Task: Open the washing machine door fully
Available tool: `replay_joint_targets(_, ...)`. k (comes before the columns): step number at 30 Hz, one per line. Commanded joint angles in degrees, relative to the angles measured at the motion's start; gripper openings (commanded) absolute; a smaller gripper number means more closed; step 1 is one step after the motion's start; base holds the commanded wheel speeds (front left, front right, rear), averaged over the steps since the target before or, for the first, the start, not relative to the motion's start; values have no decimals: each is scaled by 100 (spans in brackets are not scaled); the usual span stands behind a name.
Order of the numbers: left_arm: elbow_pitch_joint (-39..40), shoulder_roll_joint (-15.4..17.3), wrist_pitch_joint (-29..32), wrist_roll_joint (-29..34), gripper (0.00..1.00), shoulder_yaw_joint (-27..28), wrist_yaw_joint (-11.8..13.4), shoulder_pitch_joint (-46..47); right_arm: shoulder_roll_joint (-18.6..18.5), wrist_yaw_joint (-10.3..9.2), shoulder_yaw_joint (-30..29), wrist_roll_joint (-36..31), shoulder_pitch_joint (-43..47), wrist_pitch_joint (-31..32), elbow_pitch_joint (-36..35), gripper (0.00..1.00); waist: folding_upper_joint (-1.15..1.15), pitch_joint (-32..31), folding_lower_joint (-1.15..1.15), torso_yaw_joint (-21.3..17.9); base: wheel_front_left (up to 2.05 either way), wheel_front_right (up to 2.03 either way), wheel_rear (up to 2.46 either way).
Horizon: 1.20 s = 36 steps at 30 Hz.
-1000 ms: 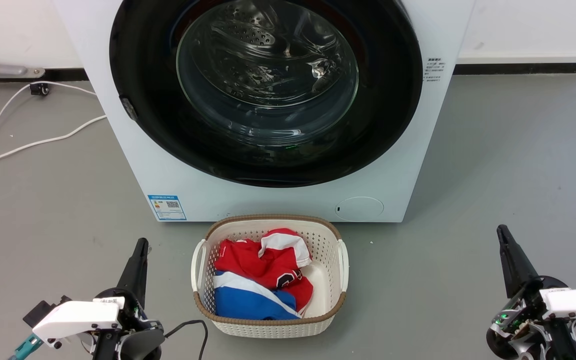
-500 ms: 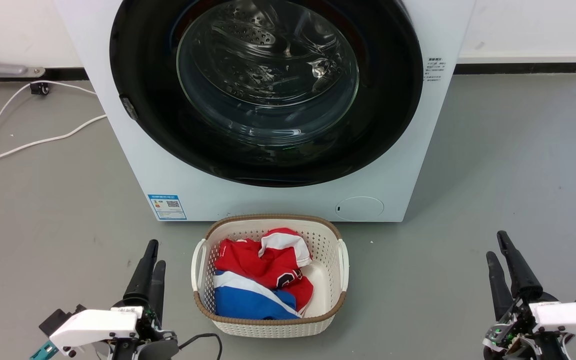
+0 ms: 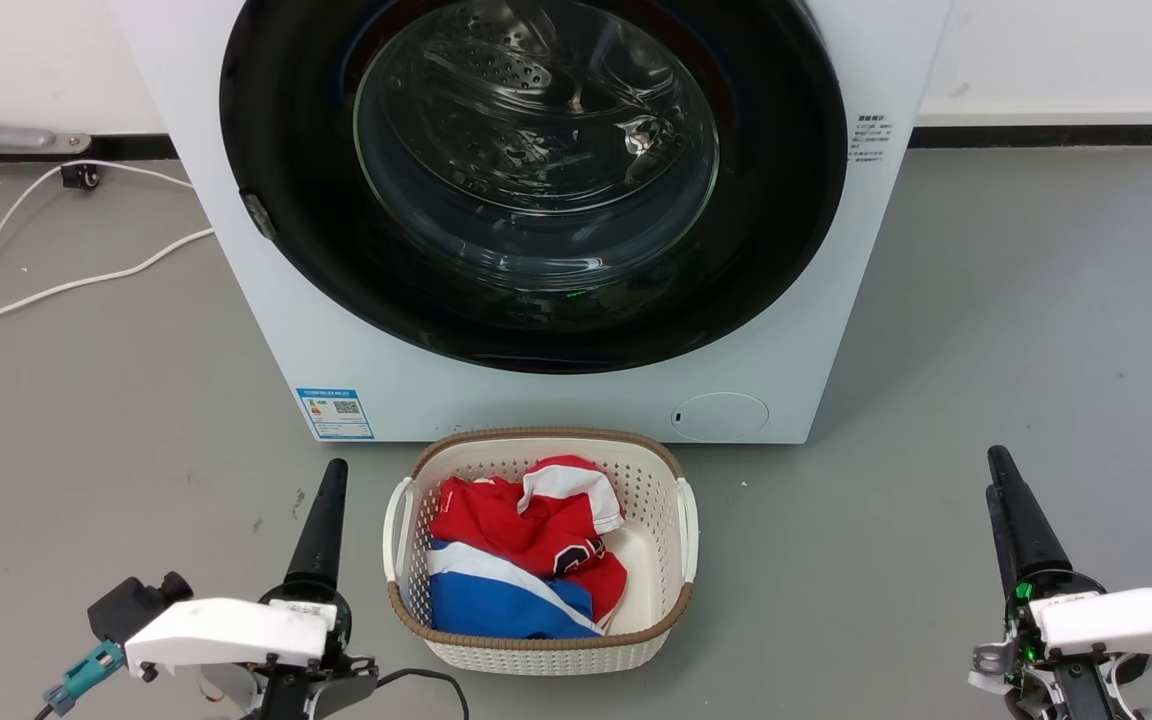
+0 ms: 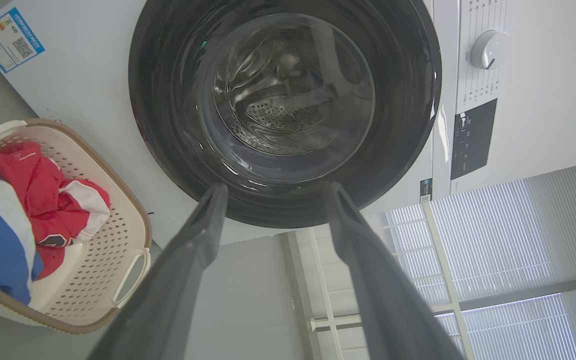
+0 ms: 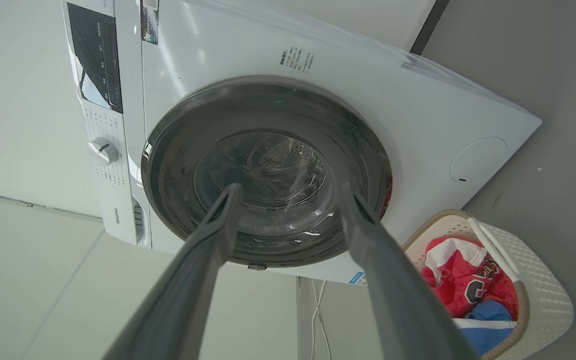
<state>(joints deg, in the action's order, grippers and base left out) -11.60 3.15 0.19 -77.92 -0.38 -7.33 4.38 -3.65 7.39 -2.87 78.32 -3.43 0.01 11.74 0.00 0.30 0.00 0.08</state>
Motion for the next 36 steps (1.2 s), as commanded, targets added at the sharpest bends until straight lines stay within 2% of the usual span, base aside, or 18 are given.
replay_joint_targets(1, 137, 48, -77, 333, 100, -70, -9, 170, -51, 4, 14, -330, -62, -64, -142, 100, 0, -2, 0, 2, 0, 0, 0)
replay_joint_targets(19, 282, 113, -456, 2786, 100, -398, -13, 243, -5, 6, 45, -3157, 53, -261, -396, 100, 0, -25, 0, 3, 0, 0, 0)
replay_joint_targets(36, 292, 180, -754, 4374, 100, -703, 2, 272, 59, 9, 91, -4728, 177, -216, -653, 100, 0, -40, 0, 1, 0, 0, 0)
